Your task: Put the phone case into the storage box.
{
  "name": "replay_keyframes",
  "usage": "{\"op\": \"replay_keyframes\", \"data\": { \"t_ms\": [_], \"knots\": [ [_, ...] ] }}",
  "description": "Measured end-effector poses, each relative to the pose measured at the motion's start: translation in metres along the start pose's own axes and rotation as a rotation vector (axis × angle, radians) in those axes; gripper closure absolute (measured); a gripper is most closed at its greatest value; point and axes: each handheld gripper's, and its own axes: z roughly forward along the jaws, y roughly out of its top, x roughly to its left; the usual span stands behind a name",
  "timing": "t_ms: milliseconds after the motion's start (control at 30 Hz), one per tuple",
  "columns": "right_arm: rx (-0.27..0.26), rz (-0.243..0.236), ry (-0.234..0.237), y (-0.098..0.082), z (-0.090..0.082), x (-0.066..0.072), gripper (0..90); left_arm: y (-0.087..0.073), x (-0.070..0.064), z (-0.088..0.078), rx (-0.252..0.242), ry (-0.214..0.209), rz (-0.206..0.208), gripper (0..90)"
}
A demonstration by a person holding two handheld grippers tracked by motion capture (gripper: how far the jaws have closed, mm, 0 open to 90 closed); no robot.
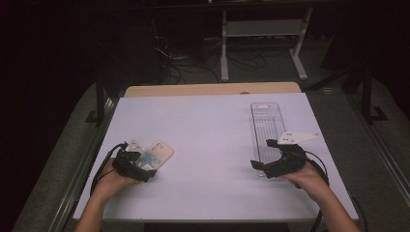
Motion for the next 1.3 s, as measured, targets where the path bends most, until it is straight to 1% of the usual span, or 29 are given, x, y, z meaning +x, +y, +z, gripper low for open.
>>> {"op": "replay_keyframes", "data": {
  "t_ms": [33, 67, 100, 200, 300, 500, 700, 1133, 1167, 1300],
  "knots": [
    [0.000, 0.000, 0.000, 0.0000, 0.0000, 0.0000, 0.9, -0.0001, 0.0009, -0.0010, -0.001, 0.001, 0.009, 2.0],
    [0.000, 0.000, -0.001, 0.0000, -0.0001, -0.0001, 0.9, -0.0002, 0.0012, -0.0014, -0.005, 0.003, 0.009, 4.9],
    [0.000, 0.000, 0.000, 0.0000, 0.0000, -0.0001, 0.9, -0.0005, 0.0018, -0.0015, -0.007, 0.001, 0.008, 5.7],
    [0.000, 0.001, 0.001, 0.0000, 0.0001, 0.0004, 0.9, -0.0012, 0.0021, -0.0013, -0.004, 0.001, 0.002, 5.8],
    [0.001, 0.003, 0.001, 0.0000, 0.0002, 0.0006, 0.9, -0.0016, 0.0027, -0.0007, 0.006, 0.002, 0.007, 5.9],
    [0.002, 0.002, 0.001, 0.0000, 0.0004, 0.0007, 0.9, -0.0019, 0.0036, -0.0013, 0.005, -0.015, 0.007, 8.8],
    [0.000, 0.001, 0.001, 0.0000, 0.0002, 0.0006, 0.9, -0.0020, 0.0037, -0.0012, 0.008, -0.014, 0.014, 9.3],
    [0.004, -0.001, 0.002, 0.0001, 0.0006, 0.0017, 0.9, -0.0012, 0.0039, -0.0016, 0.019, -0.020, 0.013, 10.7],
    [0.004, -0.002, 0.001, 0.0001, 0.0006, 0.0018, 0.9, 0.0005, 0.0033, -0.0013, 0.031, -0.020, 0.008, 10.7],
    [0.004, 0.000, 0.002, 0.0001, 0.0005, 0.0017, 0.9, 0.0011, 0.0040, -0.0013, 0.035, -0.021, 0.017, 11.0]
  ]
}}
